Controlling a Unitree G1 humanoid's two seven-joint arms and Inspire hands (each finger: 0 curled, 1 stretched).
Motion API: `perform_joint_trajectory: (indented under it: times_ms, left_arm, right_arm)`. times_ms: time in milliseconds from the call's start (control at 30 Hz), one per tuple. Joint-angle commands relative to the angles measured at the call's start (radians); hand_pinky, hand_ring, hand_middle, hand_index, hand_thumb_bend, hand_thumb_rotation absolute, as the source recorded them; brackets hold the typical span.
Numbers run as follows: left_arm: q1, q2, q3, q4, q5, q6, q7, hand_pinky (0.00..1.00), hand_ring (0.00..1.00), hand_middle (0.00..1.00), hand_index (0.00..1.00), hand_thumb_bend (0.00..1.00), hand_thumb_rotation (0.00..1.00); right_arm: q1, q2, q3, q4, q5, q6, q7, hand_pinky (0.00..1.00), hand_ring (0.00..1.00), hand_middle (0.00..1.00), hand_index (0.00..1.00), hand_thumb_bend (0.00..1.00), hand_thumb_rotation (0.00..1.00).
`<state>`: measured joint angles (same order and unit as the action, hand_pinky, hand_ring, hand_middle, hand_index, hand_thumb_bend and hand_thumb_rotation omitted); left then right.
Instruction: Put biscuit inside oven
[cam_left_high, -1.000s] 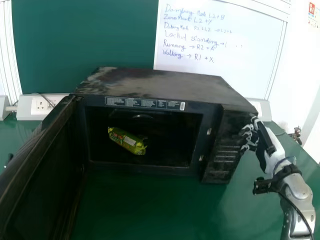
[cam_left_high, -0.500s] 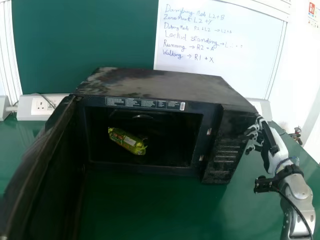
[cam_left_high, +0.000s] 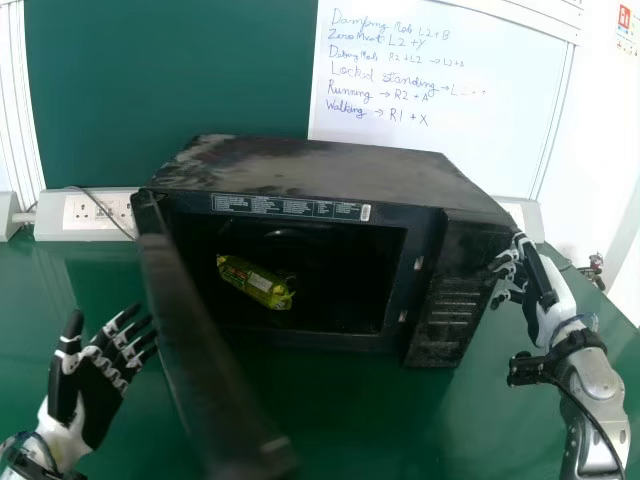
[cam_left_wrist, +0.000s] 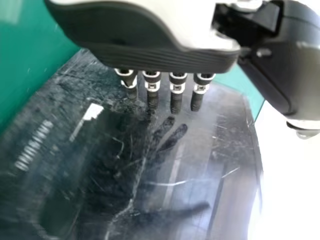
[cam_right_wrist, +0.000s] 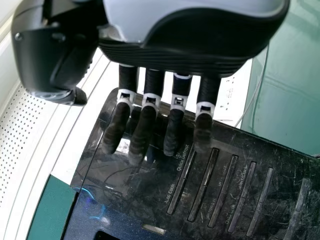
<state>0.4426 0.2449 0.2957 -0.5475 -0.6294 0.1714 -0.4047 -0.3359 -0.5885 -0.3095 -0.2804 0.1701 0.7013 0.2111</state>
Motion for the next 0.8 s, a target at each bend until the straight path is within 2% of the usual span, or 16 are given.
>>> perform_joint_trajectory:
  times_ms: [0,133,267,433,600,767]
  left_arm:
    - [-0.014,0.014,-0.02,-0.022,0.018,0.019,0.01,0.86,0.93,0.95,0.96,0.88,0.66]
    - [-0.039,0.019,-0.046,-0.037,0.035,0.038,0.022,0.88,0.95,0.96,0.97,0.86,0.68]
    - [-0.069,0.018,-0.071,-0.057,0.046,0.067,0.05,0.9,0.96,0.97,0.99,0.83,0.7]
    - [-0.104,0.025,-0.102,-0.068,0.07,0.092,0.068,0.9,0.97,0.97,0.99,0.82,0.71]
    - [-0.14,0.034,-0.126,-0.052,0.106,0.104,0.07,0.91,0.98,0.98,0.99,0.81,0.71]
    - [-0.185,0.038,-0.143,-0.017,0.13,0.105,0.063,0.93,0.99,1.0,1.0,0.79,0.73]
  right_arm:
    - [0.0,-0.001,0.008,0.007,-0.012,-0.007,0.001,0.19,0.21,0.27,0.3,0.6,0.74]
    - [0.009,-0.002,0.011,0.008,-0.022,-0.034,0.01,0.18,0.21,0.27,0.3,0.58,0.74]
    - [0.008,0.003,0.01,0.003,-0.027,-0.015,0.004,0.19,0.21,0.27,0.3,0.6,0.73]
    - [0.013,-0.008,0.014,0.011,-0.033,-0.042,0.028,0.17,0.21,0.26,0.3,0.57,0.75]
    - [0.008,0.0,0.01,0.022,-0.032,-0.043,0.029,0.18,0.21,0.27,0.31,0.58,0.71]
    - [0.013,-0.004,0.019,0.005,-0.046,-0.038,0.027,0.18,0.2,0.26,0.31,0.56,0.75]
